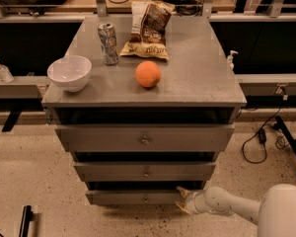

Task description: Open bottom drawer

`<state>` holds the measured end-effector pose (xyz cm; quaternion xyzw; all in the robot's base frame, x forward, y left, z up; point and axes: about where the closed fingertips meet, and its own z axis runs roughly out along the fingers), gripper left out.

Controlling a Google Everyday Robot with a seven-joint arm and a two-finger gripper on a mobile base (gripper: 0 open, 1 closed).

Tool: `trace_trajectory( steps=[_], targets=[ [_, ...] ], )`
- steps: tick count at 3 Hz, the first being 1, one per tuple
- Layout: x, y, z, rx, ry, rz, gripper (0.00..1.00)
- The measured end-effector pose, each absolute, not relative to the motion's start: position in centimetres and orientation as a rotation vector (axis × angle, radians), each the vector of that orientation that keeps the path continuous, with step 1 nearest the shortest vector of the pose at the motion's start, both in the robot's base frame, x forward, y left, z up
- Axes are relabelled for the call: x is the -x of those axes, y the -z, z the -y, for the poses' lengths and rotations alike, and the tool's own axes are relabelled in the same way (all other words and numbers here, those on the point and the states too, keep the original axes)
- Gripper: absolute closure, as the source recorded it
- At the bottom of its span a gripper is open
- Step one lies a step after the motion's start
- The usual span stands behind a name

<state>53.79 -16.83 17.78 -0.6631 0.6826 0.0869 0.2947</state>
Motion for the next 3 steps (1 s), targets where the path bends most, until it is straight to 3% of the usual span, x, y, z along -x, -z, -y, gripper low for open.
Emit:
trace_trajectory(
  steps=[1, 3],
  targets=[
    [-53.79, -17.82, 16.83, 1.765, -0.231, -1.817, 0.88],
    [-53.79, -17.93, 16.83, 1.765, -0.231, -1.817, 0.47]
  ],
)
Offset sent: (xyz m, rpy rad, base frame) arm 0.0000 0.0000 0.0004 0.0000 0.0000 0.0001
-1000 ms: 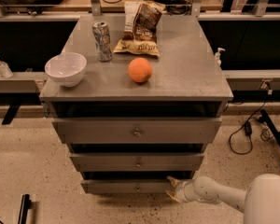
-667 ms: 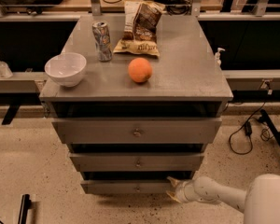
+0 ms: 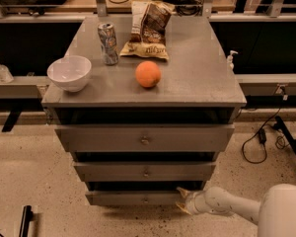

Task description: Open bottom drawer

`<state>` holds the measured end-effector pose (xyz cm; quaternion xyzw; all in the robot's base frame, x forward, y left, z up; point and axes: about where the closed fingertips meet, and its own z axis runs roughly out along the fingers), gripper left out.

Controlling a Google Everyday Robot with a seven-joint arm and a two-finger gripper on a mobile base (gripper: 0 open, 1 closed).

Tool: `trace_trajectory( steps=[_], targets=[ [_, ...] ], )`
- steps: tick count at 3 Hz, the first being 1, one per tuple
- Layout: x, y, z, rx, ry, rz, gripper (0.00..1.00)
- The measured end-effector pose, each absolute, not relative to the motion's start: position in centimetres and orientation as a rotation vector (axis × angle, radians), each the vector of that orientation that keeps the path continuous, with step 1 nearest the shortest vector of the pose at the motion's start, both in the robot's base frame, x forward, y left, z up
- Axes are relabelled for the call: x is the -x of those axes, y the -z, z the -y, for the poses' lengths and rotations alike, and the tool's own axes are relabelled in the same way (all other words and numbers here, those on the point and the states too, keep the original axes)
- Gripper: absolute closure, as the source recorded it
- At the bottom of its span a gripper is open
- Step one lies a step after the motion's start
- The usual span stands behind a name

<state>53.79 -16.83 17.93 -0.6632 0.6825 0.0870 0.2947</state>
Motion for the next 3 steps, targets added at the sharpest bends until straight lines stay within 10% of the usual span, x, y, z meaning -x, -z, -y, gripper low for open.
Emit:
trace_trajectory(
  steps=[2, 3],
  targets=[
    [-53.8, -17.9, 16.8, 1.765, -0.231, -1.817, 0.01],
    [-54.8, -17.5, 14.8, 1.874, -0.173, -1.797, 0.00]
  ],
)
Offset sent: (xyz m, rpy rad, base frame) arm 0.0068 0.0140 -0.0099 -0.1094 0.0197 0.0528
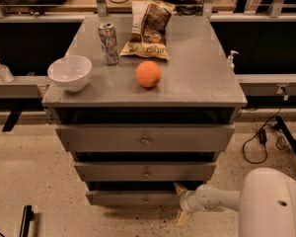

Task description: Open bottom drawer

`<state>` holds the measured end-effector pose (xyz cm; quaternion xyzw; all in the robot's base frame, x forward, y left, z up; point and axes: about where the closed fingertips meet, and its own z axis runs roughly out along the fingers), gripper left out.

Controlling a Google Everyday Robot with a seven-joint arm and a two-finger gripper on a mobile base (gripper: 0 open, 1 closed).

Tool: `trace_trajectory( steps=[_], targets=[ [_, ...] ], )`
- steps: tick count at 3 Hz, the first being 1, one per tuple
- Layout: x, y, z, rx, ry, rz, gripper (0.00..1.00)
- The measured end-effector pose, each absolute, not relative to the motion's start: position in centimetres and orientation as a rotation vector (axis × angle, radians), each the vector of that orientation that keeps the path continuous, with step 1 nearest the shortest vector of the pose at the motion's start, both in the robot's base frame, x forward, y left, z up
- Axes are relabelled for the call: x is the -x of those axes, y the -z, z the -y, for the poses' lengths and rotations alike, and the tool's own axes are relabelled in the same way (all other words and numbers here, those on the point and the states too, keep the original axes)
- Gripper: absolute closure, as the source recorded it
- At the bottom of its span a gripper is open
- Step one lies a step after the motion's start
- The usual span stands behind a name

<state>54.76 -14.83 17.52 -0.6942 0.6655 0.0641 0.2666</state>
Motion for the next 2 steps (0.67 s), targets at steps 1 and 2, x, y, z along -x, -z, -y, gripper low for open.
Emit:
trace_trajectory(
  steps=[1, 2],
  targets=[
    [-55.32, -17.34, 13.69, 1.935, -0.135, -1.783, 0.00],
    [-55.26, -17.19, 13.39, 1.939, -0.139, -1.779, 0.00]
  ],
)
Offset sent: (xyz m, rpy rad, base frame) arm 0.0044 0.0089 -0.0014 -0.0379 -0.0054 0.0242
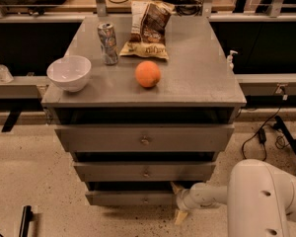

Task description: Open bottom drawer

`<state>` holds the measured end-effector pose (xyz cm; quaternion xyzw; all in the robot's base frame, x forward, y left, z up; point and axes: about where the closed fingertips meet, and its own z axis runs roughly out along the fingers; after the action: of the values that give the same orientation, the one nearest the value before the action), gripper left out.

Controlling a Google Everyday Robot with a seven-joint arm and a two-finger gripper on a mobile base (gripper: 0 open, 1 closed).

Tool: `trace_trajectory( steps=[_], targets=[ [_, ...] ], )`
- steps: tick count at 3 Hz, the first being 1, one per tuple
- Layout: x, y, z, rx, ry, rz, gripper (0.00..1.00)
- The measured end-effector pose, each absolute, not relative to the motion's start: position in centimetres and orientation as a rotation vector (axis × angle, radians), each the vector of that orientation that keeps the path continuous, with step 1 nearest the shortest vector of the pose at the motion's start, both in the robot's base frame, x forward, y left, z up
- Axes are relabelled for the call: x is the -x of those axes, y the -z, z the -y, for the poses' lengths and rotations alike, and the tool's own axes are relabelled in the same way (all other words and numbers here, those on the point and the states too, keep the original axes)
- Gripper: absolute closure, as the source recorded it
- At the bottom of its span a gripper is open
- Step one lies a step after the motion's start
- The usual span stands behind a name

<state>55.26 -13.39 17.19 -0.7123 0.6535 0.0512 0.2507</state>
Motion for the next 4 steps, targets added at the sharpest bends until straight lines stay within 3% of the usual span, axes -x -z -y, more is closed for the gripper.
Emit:
trace_trajectory(
  steps=[2, 3, 4],
  targets=[
    [-55.72, -17.47, 13.50, 1.899, -0.201, -1.761, 0.00],
    [-55.85, -17.42, 13.25, 1.917, -0.202, -1.761, 0.16],
    [-55.06, -17.06, 13.49, 1.930, -0.219, -1.777, 0.40]
  ],
)
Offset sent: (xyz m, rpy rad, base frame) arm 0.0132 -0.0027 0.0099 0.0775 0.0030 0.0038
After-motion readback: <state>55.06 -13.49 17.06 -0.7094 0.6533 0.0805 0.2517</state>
